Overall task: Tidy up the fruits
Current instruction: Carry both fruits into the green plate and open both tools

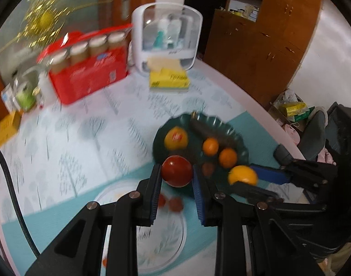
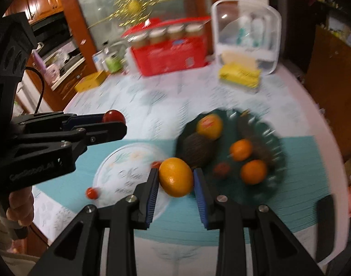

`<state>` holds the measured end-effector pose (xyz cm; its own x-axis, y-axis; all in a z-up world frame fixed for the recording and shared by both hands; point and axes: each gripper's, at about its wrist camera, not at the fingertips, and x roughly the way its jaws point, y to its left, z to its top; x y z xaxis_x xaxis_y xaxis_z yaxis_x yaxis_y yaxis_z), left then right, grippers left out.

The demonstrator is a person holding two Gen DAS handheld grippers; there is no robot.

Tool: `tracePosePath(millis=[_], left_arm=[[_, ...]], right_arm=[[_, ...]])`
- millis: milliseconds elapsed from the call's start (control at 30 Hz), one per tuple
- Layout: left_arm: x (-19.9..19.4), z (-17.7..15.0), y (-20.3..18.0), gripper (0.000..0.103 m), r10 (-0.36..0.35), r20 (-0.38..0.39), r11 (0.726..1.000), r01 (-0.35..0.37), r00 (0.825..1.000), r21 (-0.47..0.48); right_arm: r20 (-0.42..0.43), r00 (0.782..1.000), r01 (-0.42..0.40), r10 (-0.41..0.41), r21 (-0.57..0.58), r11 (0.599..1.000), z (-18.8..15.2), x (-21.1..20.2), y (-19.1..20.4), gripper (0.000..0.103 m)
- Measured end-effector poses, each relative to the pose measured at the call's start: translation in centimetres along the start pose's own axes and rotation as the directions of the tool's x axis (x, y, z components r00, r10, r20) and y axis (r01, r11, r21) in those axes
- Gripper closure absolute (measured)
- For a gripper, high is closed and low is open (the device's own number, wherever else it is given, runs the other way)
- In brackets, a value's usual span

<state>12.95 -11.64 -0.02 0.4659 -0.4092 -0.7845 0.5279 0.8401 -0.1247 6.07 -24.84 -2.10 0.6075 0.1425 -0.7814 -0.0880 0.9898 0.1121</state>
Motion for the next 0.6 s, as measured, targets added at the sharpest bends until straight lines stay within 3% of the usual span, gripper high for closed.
tracePosePath(millis=[233,433,600], left_arm=[[6.1,5.9,-3.8,0.078,0.051,-0.021,0.998,-0.050,0.998,0.041],[13.6,7.3,-4.9,0.078,0.083,-0.123,0.995,-0.076,0.989,0.056],[18.3,7.0,-5.4,0.078,0.102,-0.196,0.992,-0.087,0.975,0.087]], right_arm=[[0.028,0.999,0.033,-0.033,0.009,0.999,2.9,0.0,-6.3,0.072],[-0.076,0.997,-0.003,0.003,0.004,1.000,2.0,4.2,-9.6,0.072],[-0.177,0.983,-0.045,0.042,-0.010,0.999,0.6,8.0,-11.0,0.072]])
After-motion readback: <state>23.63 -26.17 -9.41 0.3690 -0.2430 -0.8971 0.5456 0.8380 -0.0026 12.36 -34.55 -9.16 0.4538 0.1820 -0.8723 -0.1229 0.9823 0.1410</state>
